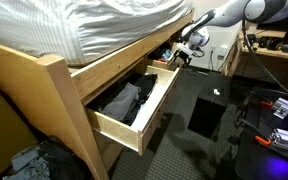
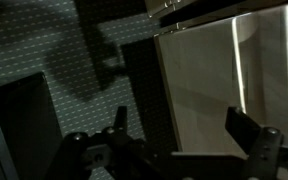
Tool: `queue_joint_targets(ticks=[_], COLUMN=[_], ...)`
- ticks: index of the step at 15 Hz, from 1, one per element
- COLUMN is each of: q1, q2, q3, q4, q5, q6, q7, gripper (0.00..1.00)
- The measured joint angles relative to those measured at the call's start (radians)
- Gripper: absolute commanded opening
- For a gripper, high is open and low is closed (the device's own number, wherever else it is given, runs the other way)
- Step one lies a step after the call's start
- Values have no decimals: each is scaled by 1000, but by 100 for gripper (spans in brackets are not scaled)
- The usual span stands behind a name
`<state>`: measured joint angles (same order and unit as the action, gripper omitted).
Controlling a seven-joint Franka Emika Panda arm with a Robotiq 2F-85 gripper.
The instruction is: Close the open drawers
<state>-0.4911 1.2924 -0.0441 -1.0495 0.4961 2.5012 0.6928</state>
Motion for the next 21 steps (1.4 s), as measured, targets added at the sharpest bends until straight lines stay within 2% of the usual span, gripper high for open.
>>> queue_joint_targets(ticks=[11,16,19,21], q1=[10,102,172,192], q2=[7,68,112,140], q3=[13,25,25,20], q4=[7,102,191,233], q5=[-3,-52,-69,-74], q6=[1,16,14,14], q7=[-10,-69,-57,-32], gripper=[100,100,100,100])
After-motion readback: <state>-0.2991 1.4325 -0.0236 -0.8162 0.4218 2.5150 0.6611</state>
